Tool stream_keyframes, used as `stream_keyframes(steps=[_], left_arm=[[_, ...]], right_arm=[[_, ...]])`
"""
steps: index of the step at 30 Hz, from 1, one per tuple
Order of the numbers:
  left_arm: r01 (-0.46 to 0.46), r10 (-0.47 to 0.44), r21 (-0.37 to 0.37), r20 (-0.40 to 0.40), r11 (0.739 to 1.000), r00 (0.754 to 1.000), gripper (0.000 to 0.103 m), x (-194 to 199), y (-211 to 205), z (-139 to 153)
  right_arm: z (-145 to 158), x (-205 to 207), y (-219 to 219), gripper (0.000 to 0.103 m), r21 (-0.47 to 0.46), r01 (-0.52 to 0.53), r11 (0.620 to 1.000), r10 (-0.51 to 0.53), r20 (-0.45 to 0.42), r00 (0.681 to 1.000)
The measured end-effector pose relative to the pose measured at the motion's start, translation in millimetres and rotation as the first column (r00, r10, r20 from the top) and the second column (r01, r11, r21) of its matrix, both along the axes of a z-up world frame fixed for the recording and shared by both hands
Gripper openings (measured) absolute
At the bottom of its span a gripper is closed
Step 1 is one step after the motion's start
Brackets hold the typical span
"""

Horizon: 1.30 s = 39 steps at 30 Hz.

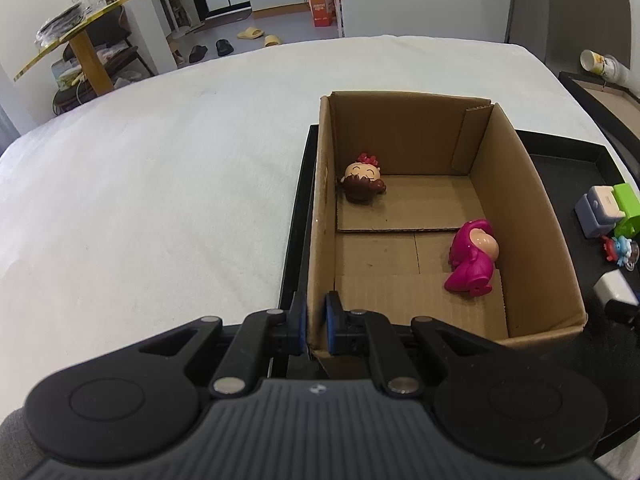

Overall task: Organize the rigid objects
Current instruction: 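Close the right gripper on the white charger and lift it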

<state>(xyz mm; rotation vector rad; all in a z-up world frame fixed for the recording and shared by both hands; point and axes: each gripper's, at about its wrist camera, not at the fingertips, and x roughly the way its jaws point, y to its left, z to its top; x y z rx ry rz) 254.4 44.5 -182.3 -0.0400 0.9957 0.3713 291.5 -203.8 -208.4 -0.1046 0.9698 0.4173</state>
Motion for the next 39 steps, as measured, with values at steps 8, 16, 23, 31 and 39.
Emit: stream_keyframes(steps=[8,16,23,31,39], left_arm=[[-0.003,0.003,-0.034,-0.003,0.999,1.0,0.008,1,7,2],[-0.003,0.003,-0.058,0.001,0.998,1.0,0.008,0,11,3],[-0.013,0.013,-0.074,0.012,0.997,1.0,0.007,0,14,2],[0.004,-0.002,-0.095,0.026,0.995,1.0,0.007,-3,17,0],[0.008,-0.005,-0.123,0.024,0.992,1.0,0.007,-2,23,-2]], right_arm=[[29,0,3,0.036,-0.022,0.02,1.0,-0.019,0.032,0.999],[52,2,15,0.036,-0.058,-0.016,0.998,0.02,0.068,0.998],[68,3,34,0.036,-0.094,-0.052,0.994,0.062,0.107,0.992],[83,2,65,0.036,-0.114,-0.095,0.989,0.111,0.138,0.984],[96,3,106,0.036,-0.166,-0.196,0.966,0.223,0.165,0.961]])
